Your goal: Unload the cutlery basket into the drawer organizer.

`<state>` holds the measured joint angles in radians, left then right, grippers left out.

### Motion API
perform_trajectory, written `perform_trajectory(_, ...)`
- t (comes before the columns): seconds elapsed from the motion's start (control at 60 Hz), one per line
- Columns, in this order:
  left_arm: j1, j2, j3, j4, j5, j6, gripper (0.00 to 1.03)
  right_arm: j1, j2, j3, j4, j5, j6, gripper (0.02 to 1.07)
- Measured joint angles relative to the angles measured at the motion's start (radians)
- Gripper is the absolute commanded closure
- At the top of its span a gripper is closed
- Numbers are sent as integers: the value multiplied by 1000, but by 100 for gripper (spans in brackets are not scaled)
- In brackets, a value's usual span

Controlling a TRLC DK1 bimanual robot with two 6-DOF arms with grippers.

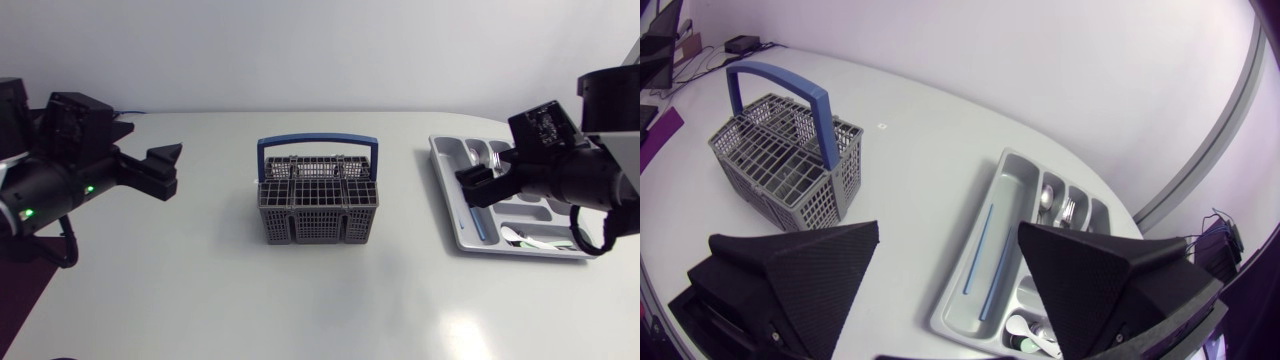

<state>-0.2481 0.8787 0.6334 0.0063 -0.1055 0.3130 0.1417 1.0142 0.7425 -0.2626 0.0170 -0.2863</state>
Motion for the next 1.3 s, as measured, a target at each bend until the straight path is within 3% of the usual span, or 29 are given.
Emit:
perform_trajectory(0.5,68,-485,-183,-26,1,48,5,-27,-373,-174,10,59,-51,7)
perform_trajectory(0.9,108,-626,-276,-46,13,42,5,-57,-562,-305,67,61,-54,7)
perform_trajectory(1.3,171,-741,-437,-38,51,-103,5,-95,-771,-501,151,31,79,7)
